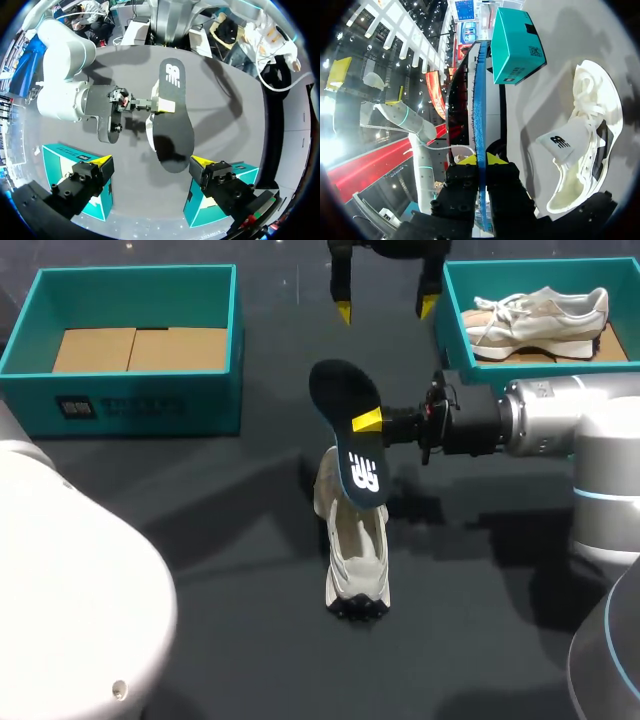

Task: Take the shoe out of the shoebox, open the shoe tongue, remove and reinsert the insole, then place the shoe into the shoebox

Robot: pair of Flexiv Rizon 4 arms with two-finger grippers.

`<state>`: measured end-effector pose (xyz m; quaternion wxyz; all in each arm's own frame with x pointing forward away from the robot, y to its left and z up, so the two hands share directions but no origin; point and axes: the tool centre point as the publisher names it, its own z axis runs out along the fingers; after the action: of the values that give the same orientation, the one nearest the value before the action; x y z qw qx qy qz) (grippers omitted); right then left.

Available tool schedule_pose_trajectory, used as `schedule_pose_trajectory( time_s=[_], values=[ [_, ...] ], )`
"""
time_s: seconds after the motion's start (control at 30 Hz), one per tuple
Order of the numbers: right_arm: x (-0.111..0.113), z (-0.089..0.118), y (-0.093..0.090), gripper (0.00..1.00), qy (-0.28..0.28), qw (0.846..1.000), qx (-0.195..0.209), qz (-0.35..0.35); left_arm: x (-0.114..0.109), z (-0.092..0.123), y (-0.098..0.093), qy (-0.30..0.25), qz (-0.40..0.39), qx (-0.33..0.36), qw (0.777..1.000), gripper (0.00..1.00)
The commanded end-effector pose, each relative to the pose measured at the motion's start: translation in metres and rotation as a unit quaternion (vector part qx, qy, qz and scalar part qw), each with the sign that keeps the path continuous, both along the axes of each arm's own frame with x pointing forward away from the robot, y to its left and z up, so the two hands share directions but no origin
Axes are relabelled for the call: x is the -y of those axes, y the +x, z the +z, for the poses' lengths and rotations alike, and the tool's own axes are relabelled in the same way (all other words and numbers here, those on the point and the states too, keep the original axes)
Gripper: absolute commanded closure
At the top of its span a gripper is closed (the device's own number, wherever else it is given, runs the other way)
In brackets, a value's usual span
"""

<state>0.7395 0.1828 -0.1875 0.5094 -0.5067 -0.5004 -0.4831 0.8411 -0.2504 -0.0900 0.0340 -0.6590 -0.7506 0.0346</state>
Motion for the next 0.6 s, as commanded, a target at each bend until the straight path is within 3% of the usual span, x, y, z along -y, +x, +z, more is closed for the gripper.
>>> schedule_pose_trajectory(
  time_s=[0.03, 0.6],
  values=[
    [-0.001, 0.0, -0.001, 1.0, -0.001, 1.0, 0.0, -0.001, -0.029, -0.009, -0.014, -0.072, 0.001, 0.014, 0.997, 0.0],
    [-0.001, 0.0, -0.001, 1.0, -0.001, 1.0, 0.0, -0.001, -0.072, -0.018, -0.036, -0.258, 0.016, 0.044, 0.965, 0.0]
  ],
)
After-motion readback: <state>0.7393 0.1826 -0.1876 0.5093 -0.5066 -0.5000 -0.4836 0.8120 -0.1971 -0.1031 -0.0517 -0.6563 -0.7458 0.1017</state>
